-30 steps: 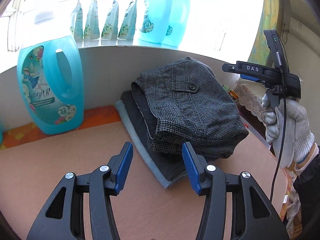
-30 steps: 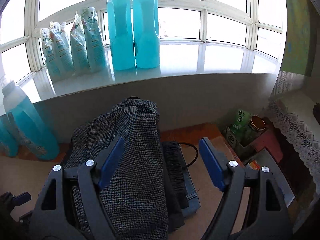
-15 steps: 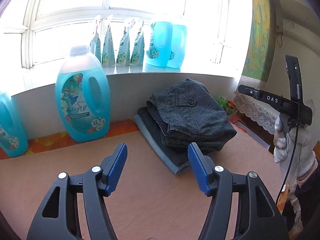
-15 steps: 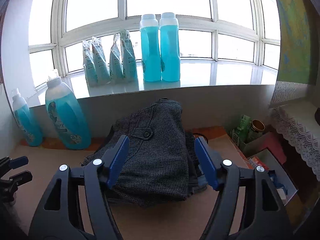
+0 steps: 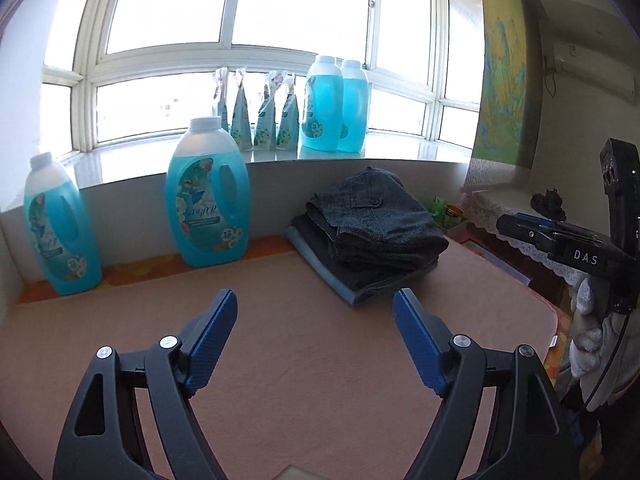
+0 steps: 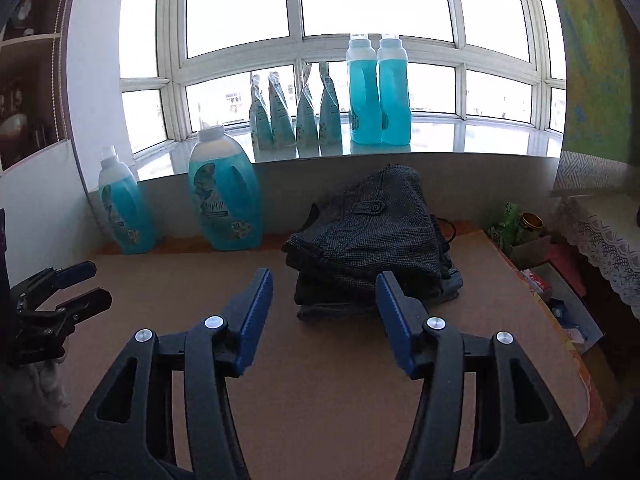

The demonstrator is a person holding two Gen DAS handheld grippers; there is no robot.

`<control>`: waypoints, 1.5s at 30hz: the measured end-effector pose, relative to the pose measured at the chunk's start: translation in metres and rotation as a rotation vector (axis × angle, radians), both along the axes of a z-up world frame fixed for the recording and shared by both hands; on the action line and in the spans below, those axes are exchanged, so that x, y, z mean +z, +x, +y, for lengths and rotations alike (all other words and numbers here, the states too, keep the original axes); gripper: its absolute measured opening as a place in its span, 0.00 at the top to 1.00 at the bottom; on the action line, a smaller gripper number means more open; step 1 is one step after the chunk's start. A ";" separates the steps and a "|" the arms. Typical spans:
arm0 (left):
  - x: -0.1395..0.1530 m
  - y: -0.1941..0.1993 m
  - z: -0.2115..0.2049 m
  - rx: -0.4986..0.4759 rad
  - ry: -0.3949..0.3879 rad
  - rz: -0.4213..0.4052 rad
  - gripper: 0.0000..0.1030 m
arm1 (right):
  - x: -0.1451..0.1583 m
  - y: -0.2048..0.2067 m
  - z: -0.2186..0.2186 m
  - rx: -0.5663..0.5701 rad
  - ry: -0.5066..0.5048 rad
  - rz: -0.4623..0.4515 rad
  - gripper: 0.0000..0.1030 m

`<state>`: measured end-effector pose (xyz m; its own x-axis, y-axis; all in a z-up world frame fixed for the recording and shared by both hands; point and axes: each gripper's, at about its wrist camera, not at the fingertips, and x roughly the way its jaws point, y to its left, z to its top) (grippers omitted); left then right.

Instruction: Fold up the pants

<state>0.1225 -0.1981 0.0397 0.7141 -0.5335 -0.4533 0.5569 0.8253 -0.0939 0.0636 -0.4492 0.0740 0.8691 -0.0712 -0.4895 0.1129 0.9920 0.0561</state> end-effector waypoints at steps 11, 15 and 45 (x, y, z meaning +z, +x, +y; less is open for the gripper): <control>-0.005 -0.039 0.028 -0.010 -0.068 0.017 0.22 | -0.008 -0.070 0.037 -0.103 -0.051 0.007 0.36; -0.005 -0.051 0.036 -0.006 -0.073 0.010 0.22 | -0.009 -0.084 0.043 -0.128 -0.050 0.014 0.29; -0.033 -0.103 0.079 0.160 0.060 0.051 0.17 | -0.045 -0.141 0.061 -0.341 -0.060 -0.018 0.00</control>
